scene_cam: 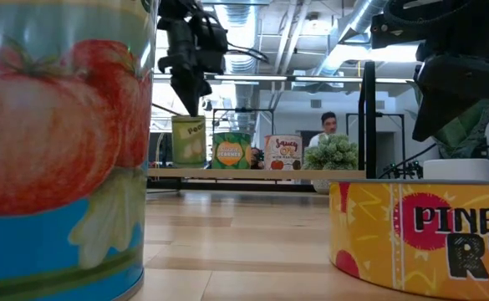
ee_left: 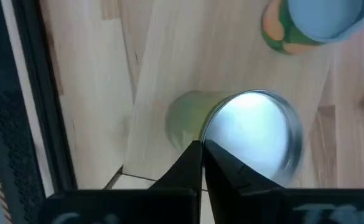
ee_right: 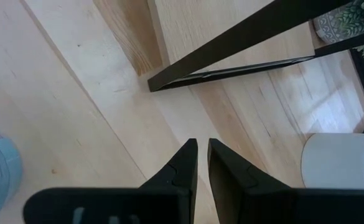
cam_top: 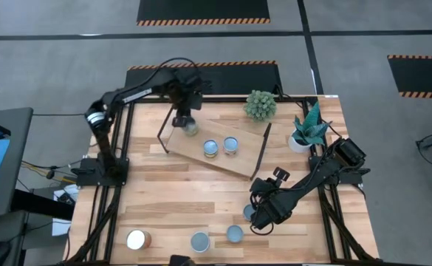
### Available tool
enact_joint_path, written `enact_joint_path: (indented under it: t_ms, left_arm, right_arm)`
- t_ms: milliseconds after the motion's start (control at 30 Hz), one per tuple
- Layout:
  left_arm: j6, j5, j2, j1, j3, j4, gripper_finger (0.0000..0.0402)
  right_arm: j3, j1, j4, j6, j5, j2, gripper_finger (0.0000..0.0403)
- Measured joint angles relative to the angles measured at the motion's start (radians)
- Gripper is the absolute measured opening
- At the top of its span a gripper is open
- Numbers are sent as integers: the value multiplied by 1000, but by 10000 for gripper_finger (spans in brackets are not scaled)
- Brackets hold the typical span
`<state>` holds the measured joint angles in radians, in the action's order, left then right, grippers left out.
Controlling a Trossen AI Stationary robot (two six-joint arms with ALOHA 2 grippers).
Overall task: Pick and place cans onto a shelf
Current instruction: Put the canned pears on the shelf, then put thhe canned beans on the shelf
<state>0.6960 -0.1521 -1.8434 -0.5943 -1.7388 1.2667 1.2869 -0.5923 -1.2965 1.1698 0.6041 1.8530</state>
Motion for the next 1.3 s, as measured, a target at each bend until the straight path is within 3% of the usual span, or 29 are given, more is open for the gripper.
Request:
enact_joint_path:
  t_ms: [333,633,733,800,933,1033,1167,1300]
  left_arm:
    - [-13,8,-76,-2,-58,29,2]
    - [-16,45,-75,-8,-105,45,53]
    - [-73,60,-75,1,-173,129,71]
    - [-145,3,-74,21,-226,264,79]
    - [-233,-234,-2,96,-222,294,84]
    - [-246,-351,66,172,-215,297,83]
    - [-338,-358,162,303,-169,295,83]
    - [-468,-270,284,458,-70,301,83]
  right_arm:
    - [0,-2,2,8,-1,0,61]
    - [0,-3,10,8,-4,0,61]
    - [0,-3,13,8,-5,0,61]
    - [0,-3,13,8,-5,0,61]
    - [0,-3,14,8,-5,0,61]
    - [0,-4,16,8,-5,0,61]
    - [0,-14,24,8,-6,0,61]
    - [0,-25,28,8,-4,0,61]
